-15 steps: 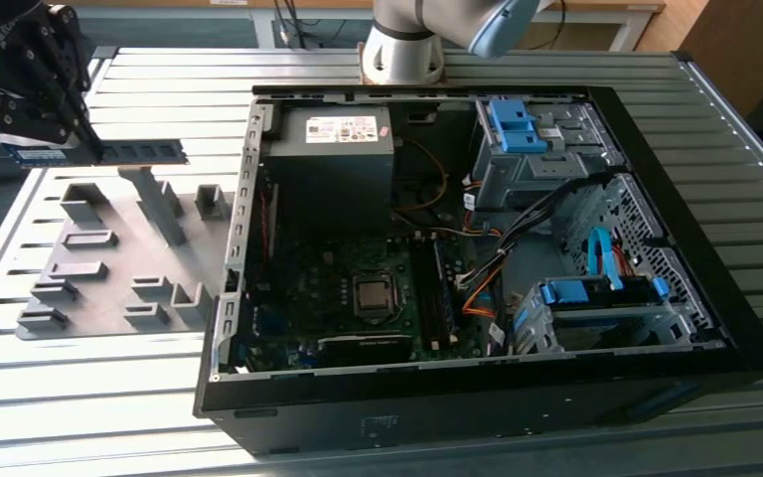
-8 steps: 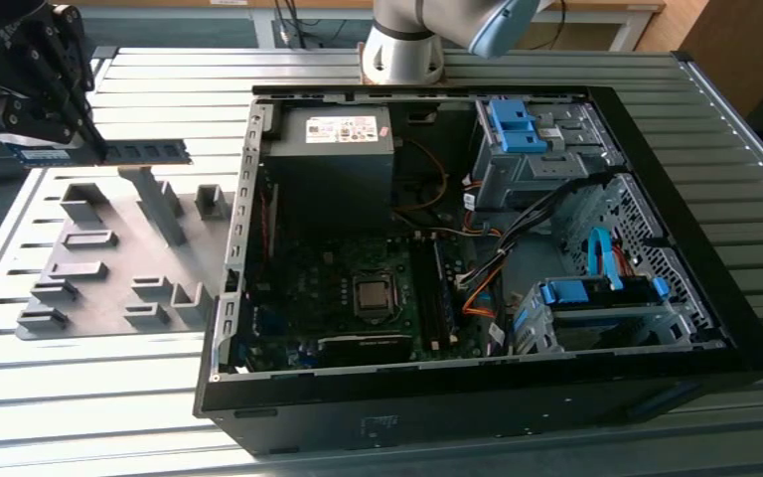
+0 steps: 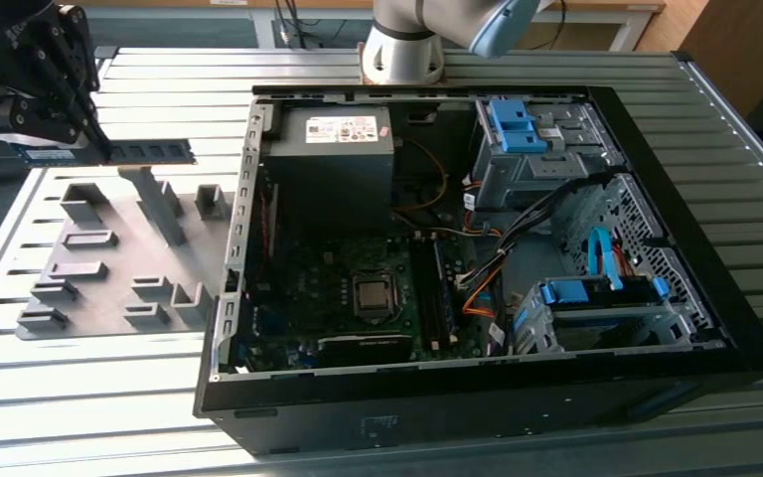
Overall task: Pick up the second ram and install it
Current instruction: 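Pick up the second ram and move it above second insertion slot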
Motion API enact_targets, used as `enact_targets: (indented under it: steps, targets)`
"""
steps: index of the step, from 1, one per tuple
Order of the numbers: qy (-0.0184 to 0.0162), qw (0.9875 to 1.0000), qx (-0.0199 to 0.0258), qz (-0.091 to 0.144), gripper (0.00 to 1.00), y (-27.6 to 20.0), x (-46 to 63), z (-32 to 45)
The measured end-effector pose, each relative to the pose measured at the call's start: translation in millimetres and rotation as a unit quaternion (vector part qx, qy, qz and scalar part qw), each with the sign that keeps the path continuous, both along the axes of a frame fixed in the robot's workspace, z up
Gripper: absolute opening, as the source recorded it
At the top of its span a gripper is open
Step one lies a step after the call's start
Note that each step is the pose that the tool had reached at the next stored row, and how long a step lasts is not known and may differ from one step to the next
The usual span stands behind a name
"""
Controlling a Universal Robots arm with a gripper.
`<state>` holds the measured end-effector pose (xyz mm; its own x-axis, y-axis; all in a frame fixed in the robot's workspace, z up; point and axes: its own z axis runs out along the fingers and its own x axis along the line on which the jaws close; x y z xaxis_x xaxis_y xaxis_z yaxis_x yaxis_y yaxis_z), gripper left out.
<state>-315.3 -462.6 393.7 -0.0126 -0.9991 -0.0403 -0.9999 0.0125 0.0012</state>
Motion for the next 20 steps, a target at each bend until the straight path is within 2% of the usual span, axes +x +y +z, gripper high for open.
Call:
enact_targets:
  steps: [20]
  targets:
    - [0.0000,1.0000,0.0000,0.000,0.14,0.0,20.0,-0.9]
